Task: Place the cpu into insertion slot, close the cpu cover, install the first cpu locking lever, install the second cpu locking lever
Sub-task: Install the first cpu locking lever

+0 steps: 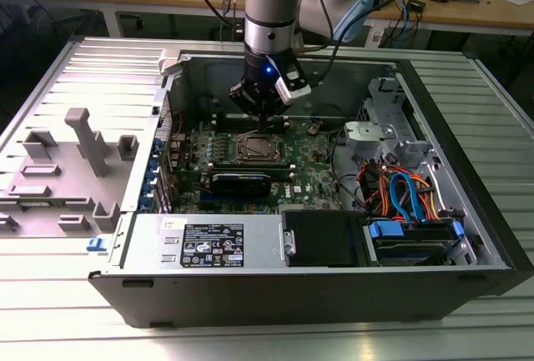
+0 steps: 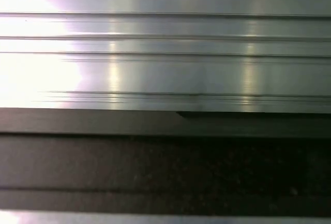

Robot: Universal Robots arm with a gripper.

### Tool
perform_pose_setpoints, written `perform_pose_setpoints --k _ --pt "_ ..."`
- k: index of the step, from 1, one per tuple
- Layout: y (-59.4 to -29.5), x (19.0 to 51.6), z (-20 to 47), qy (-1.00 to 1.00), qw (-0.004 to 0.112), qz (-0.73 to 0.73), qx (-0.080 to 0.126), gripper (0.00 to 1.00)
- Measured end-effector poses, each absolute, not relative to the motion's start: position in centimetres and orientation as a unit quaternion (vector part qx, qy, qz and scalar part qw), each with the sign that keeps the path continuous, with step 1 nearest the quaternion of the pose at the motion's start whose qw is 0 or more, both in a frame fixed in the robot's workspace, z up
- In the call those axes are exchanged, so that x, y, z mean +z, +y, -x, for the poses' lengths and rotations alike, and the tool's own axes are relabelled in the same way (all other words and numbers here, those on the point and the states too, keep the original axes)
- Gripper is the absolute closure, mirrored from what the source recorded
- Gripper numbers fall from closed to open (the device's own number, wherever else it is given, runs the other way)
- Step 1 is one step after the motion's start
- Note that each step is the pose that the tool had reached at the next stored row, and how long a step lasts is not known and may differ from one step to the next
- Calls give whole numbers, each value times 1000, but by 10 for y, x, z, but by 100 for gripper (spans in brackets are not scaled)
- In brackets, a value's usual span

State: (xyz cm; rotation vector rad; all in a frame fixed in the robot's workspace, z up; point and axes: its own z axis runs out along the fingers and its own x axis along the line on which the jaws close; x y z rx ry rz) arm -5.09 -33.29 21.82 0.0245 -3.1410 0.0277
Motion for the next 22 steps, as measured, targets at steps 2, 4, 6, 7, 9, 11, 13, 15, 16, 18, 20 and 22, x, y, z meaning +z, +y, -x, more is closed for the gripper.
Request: perform_pose_setpoints --k 2,4,6,7,9,11,13,15,16,18,20,22 --pt "-333 217 50 -1000 0 -7 9 89" --pt "-333 216 49 -1000 0 -7 9 89" --pt "-333 215 48 -1000 0 -7 9 89" --pt "-332 214 48 -1000 0 -7 9 89" --pt "-332 214 47 -1000 0 -7 9 89" --pt "-331 213 47 -1000 0 -7 9 89" --pt "-331 212 46 -1000 0 -7 9 89" --pt "-331 211 46 -1000 0 -7 9 89" --pt "-331 210 46 -1000 0 -7 9 89" --pt "-331 209 46 -1000 0 -7 9 89" --pt "-331 207 46 -1000 0 -7 9 89" --pt "-331 206 46 -1000 0 -7 9 89"
